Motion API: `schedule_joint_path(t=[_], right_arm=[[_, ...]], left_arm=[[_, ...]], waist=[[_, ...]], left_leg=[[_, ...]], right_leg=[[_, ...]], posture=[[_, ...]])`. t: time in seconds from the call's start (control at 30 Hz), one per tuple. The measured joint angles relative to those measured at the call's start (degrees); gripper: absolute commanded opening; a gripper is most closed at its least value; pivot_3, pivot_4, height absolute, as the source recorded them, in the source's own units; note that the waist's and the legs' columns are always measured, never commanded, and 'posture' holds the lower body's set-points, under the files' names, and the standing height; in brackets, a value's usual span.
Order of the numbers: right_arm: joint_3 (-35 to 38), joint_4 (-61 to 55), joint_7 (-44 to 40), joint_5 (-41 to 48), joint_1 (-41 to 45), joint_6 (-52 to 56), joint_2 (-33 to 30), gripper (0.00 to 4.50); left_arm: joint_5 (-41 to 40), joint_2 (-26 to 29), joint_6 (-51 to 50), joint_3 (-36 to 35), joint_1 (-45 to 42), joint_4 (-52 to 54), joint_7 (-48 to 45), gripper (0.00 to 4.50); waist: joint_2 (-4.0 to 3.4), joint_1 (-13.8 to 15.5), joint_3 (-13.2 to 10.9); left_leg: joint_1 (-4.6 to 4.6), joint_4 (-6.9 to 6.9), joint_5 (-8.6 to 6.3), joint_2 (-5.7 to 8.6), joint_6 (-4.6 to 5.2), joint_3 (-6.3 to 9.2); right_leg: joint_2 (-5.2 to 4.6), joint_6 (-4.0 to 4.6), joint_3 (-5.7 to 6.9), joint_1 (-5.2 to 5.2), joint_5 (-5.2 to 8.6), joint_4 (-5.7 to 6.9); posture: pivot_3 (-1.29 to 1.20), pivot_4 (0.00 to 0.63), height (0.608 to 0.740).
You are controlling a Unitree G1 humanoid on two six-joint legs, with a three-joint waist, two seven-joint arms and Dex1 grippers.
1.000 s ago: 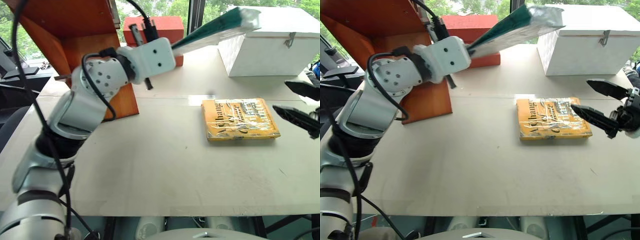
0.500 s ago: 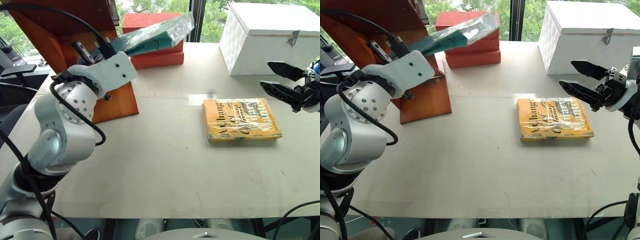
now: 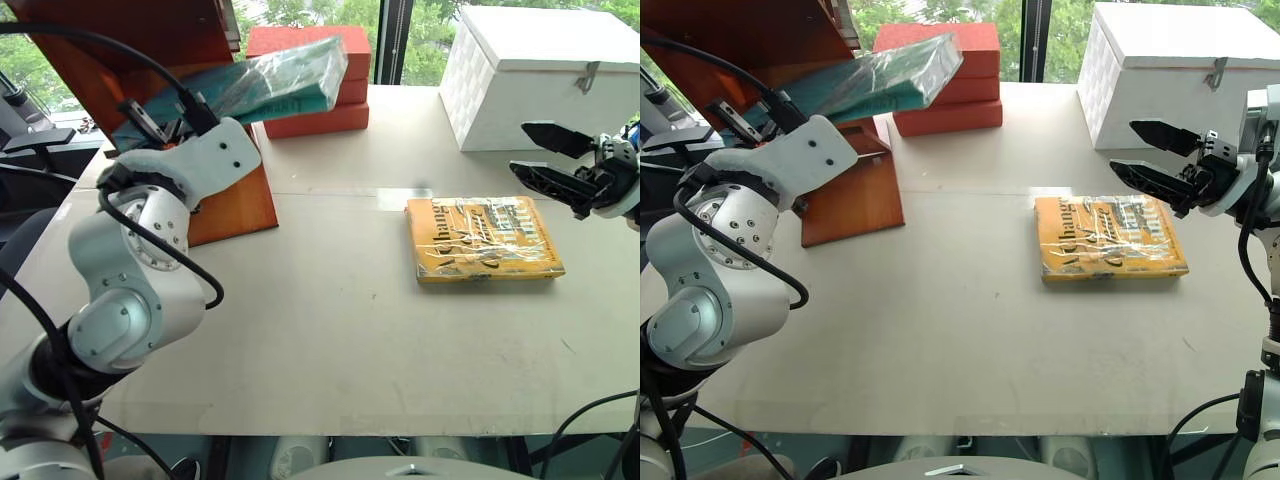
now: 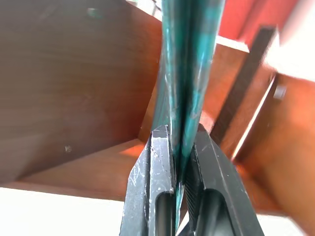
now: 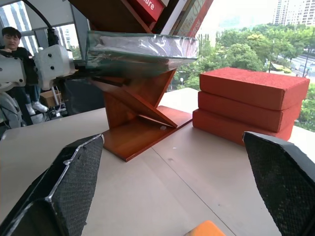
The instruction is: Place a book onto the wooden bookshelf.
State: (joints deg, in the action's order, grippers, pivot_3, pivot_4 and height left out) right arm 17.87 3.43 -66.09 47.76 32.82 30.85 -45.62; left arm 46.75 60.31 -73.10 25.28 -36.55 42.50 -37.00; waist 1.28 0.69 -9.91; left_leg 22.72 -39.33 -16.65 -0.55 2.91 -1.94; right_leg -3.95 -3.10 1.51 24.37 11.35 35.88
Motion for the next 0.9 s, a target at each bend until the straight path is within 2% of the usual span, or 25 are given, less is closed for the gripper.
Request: schedule_joint_path(t=[0.27,0.57,0.63,0.67,0.73,0.77,0.83,0.87,0.9], right_arm=[[0.0,0.0,-0.2,-0.6,0.2,-0.4,0.9,4.5],[0.2,0.0,-0.2,-0.1,0.8,-0.8,1.6,4.5],[0.2,0.0,-0.4,0.1,1.0,-0.8,1.6,4.5],[0.2,0.0,-0.5,0.1,1.0,-0.8,1.6,4.5],[0.2,0.0,-0.5,0.1,1.0,-0.8,1.6,4.5],[0.2,0.0,-0.6,0.1,1.0,-0.8,1.7,4.5],[0.2,0.1,-0.7,0.1,1.0,-0.8,1.7,4.5],[0.2,0.1,-0.8,0.0,1.0,-0.8,1.8,4.5],[0.2,0.1,-0.9,0.0,1.0,-0.9,1.8,4.5]], left_arm=[[9.8,1.3,-10.7,6.0,-1.5,-0.1,-4.7,0.04],[14.6,1.3,-12.7,8.6,-3.2,-1.6,-9.0,0.04],[15.4,1.3,-12.6,8.7,-3.4,-1.8,-9.9,0.8],[16.3,1.3,-12.6,8.8,-3.6,-2.3,-11.2,1.01],[17.8,1.2,-11.9,9.0,-3.6,-3.5,-13.0,1.94],[19.7,0.6,-10.8,9.0,-3.6,-3.9,-14.3,2.62],[21.0,0.0,-10.1,9.0,-3.6,-4.3,-15.3,2.89],[22.8,-0.8,-9.4,8.7,-3.5,-4.9,-16.6,3.47],[23.8,-1.3,-8.9,8.4,-3.4,-5.2,-17.4,3.73]], waist=[[0.0,0.0,0.0],[0.0,0.0,0.0],[-0.01,0.0,0.0],[-0.01,0.0,0.0],[0.0,0.0,0.0],[0.0,0.1,0.0],[0.0,0.1,0.0],[0.0,0.2,0.0],[0.0,0.2,0.0]], left_leg=[[-0.02,-0.01,0.0,0.0,0.01,0.01],[-0.02,-0.02,0.0,0.0,0.0,0.01],[-0.02,-0.02,0.0,-0.01,0.0,0.01],[-0.02,-0.02,0.0,0.0,0.0,0.01],[-0.01,-0.03,0.0,0.01,0.01,0.02],[-0.01,-0.04,0.0,0.01,0.0,0.01],[0.0,-0.06,0.0,0.01,0.0,0.01],[0.01,-0.07,0.0,0.04,0.0,0.01],[0.01,-0.07,0.0,0.03,0.0,0.01]], right_leg=[[0.0,0.0,0.0,0.0,0.0,0.04],[0.0,0.0,0.0,0.0,0.0,0.06],[0.0,0.0,0.01,0.0,0.0,0.07],[0.0,0.0,0.0,0.0,0.0,0.07],[0.0,0.0,0.03,0.0,0.0,0.07],[0.0,0.0,0.03,0.0,0.0,0.07],[0.0,0.0,0.03,0.0,0.0,0.07],[-0.01,0.0,0.04,0.0,0.0,0.07],[-0.01,0.0,0.04,0.0,0.0,0.07]], posture=[[0.0,0.15,0.74],[0.0,0.15,0.74],[0.0,0.15,0.74],[0.0,0.15,0.74],[0.0,0.15,0.74],[0.0,0.15,0.74],[0.0,0.15,0.74],[0.0,0.15,0.74],[0.0,0.15,0.74]])
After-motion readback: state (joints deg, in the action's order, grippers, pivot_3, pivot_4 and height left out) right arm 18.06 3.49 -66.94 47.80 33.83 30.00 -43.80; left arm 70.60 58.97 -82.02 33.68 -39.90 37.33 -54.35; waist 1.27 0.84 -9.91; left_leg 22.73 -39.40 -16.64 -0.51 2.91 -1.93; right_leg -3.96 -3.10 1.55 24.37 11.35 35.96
